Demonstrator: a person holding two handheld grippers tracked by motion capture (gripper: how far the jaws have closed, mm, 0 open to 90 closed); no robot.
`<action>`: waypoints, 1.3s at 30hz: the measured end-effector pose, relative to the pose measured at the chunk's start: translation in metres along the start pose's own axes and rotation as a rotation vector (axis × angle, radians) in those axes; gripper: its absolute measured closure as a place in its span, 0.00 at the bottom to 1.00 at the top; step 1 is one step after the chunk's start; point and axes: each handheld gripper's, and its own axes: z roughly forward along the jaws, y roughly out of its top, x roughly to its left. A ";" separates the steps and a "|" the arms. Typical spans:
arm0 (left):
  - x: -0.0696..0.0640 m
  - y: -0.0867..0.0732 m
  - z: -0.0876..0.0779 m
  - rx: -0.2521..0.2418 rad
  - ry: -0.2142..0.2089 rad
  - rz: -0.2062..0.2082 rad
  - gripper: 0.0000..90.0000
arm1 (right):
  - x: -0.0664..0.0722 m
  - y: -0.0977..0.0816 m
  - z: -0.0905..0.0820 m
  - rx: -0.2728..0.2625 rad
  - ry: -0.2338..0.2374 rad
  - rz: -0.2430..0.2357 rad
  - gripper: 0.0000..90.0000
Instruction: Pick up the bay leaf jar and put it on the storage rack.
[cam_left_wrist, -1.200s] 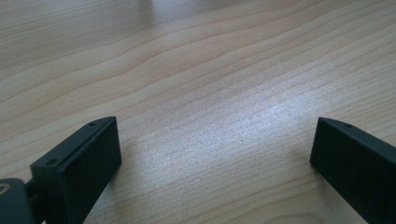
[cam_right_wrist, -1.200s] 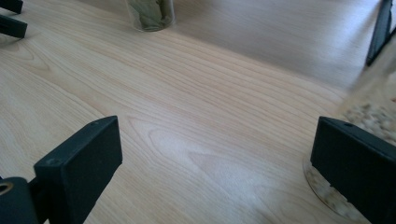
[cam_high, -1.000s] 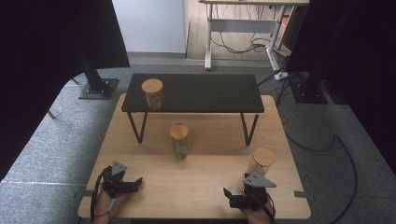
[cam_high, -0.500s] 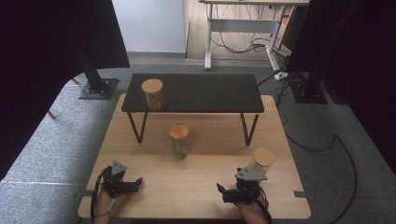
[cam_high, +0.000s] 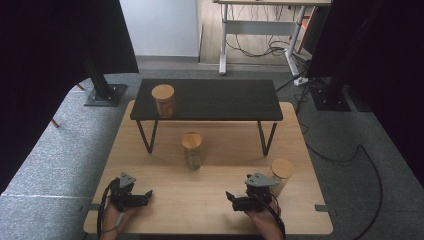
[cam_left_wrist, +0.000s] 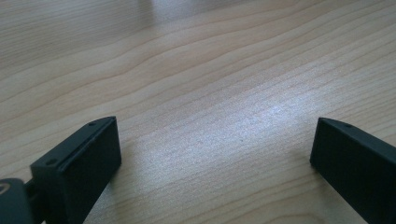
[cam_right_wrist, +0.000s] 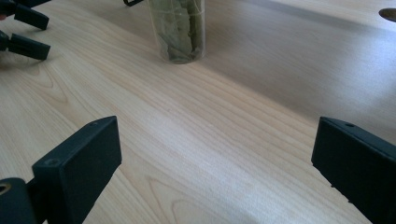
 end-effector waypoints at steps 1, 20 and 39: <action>0.000 0.000 0.000 0.000 0.000 0.000 0.02 | 0.000 0.001 0.001 -0.001 0.000 0.000 0.01; 0.000 0.000 0.000 0.002 0.000 0.003 0.02 | -0.002 0.022 0.026 -0.004 0.047 -0.010 0.02; 0.000 0.000 0.000 0.003 -0.003 0.005 0.02 | 0.000 0.048 0.056 -0.019 0.084 -0.023 0.02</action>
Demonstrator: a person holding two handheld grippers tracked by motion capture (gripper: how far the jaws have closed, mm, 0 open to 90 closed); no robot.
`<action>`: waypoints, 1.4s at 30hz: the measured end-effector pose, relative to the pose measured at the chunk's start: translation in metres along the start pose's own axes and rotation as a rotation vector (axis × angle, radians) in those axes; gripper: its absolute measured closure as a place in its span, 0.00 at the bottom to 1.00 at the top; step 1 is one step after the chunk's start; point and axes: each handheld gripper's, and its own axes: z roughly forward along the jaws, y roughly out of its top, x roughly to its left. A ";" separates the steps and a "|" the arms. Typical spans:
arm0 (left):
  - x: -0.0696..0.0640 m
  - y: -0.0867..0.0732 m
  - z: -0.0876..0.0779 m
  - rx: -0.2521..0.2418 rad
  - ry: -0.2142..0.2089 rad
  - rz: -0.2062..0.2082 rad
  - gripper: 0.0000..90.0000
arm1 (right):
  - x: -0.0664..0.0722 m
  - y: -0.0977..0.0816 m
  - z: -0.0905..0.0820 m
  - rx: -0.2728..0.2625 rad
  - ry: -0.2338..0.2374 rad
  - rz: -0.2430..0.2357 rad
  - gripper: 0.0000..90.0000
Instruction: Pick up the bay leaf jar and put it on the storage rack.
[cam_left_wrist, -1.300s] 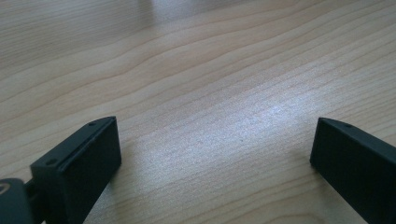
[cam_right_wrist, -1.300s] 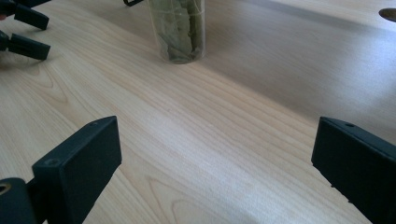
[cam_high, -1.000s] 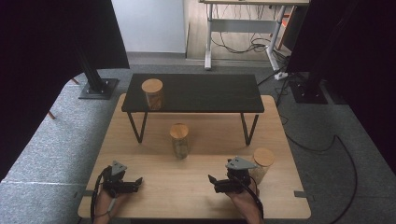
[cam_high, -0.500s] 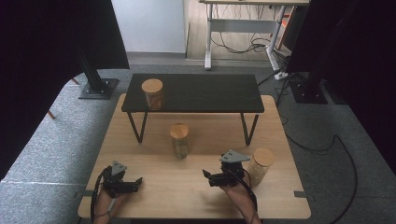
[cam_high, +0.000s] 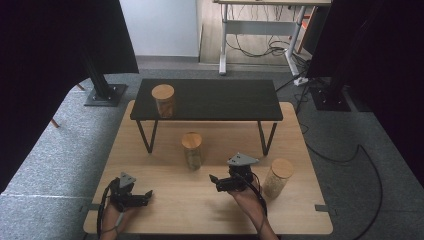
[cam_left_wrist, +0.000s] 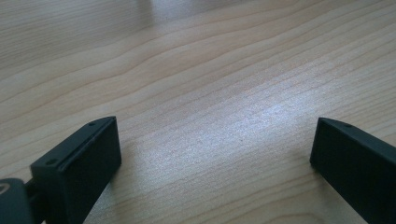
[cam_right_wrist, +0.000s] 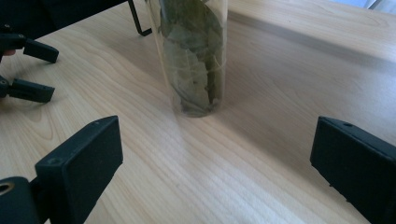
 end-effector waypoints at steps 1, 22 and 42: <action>0.000 0.000 0.000 0.000 0.000 0.000 0.02 | 0.000 0.001 0.002 -0.001 0.004 0.000 0.02; 0.000 0.000 0.000 0.000 -0.004 0.006 0.02 | 0.002 0.029 0.039 -0.002 0.034 -0.028 0.02; 0.000 0.000 0.000 0.000 -0.005 0.004 0.02 | -0.001 0.041 0.072 0.015 0.071 -0.024 0.02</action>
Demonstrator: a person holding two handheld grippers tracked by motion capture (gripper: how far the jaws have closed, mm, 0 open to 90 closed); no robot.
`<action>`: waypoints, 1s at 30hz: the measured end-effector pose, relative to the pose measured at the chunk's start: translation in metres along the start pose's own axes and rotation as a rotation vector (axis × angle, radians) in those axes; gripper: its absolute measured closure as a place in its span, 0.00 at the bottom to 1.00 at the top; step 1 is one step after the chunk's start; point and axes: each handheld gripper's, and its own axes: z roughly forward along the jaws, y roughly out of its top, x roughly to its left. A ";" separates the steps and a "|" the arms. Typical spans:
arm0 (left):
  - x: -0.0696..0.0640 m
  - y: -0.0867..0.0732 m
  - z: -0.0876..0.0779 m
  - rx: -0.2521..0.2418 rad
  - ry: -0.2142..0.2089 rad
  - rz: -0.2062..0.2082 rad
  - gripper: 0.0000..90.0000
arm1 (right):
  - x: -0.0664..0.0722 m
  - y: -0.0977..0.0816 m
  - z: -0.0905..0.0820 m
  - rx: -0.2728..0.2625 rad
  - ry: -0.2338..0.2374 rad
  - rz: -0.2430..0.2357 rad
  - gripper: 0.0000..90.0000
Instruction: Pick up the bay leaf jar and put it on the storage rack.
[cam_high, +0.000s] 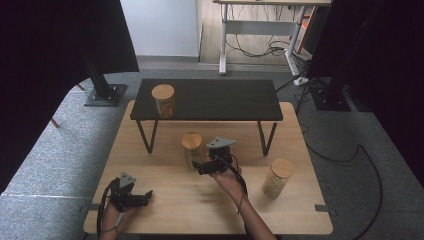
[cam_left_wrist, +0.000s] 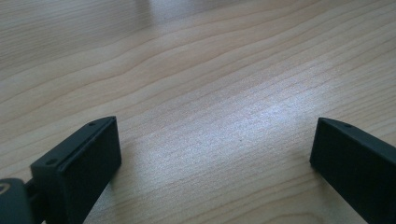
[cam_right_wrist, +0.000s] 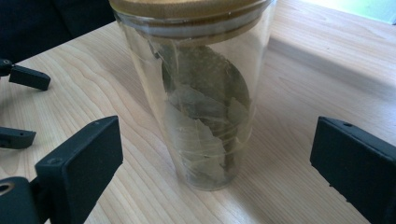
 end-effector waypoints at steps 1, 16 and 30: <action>0.000 0.000 0.000 0.000 0.000 0.000 0.02 | 0.000 0.000 0.001 0.001 -0.001 -0.001 0.02; 0.000 0.000 0.000 0.000 0.000 0.000 0.02 | -0.002 0.007 0.025 0.020 0.017 -0.013 0.04; 0.000 0.000 0.000 0.000 -0.004 0.003 0.02 | -0.002 0.011 0.047 0.049 0.039 -0.035 0.16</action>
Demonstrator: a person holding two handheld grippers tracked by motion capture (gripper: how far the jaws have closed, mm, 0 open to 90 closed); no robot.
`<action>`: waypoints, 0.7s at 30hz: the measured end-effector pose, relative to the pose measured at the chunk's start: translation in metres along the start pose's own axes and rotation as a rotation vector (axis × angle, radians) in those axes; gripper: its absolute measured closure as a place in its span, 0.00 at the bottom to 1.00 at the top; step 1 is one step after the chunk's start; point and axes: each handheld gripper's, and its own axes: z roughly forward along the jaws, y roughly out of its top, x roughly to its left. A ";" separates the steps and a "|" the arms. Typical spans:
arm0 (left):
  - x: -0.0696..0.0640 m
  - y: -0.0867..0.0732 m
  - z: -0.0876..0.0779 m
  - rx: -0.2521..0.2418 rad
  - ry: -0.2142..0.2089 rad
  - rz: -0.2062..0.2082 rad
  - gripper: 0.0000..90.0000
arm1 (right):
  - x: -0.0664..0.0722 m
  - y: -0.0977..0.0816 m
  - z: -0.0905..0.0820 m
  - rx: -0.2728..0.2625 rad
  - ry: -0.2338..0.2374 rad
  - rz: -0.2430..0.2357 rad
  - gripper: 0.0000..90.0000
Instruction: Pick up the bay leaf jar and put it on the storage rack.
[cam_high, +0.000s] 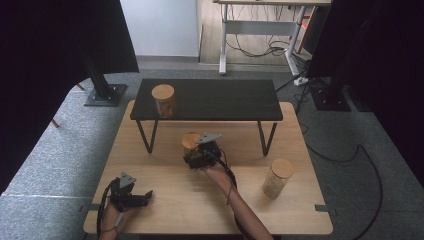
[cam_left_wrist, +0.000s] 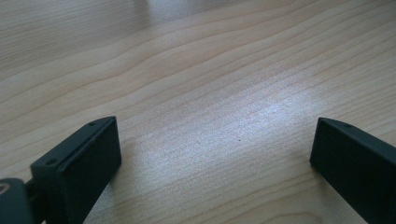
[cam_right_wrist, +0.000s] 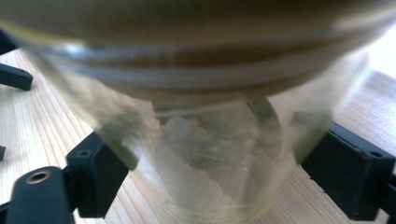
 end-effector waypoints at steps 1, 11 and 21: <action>0.000 0.000 0.000 0.000 0.000 0.000 0.02 | 0.000 0.000 0.001 0.000 0.000 -0.004 0.17; 0.000 0.000 0.000 -0.004 -0.002 0.001 0.02 | 0.006 -0.002 -0.002 -0.028 -0.037 -0.020 0.28; 0.000 0.000 0.000 -0.004 -0.002 0.002 0.02 | 0.008 0.001 -0.007 -0.022 -0.046 -0.017 0.28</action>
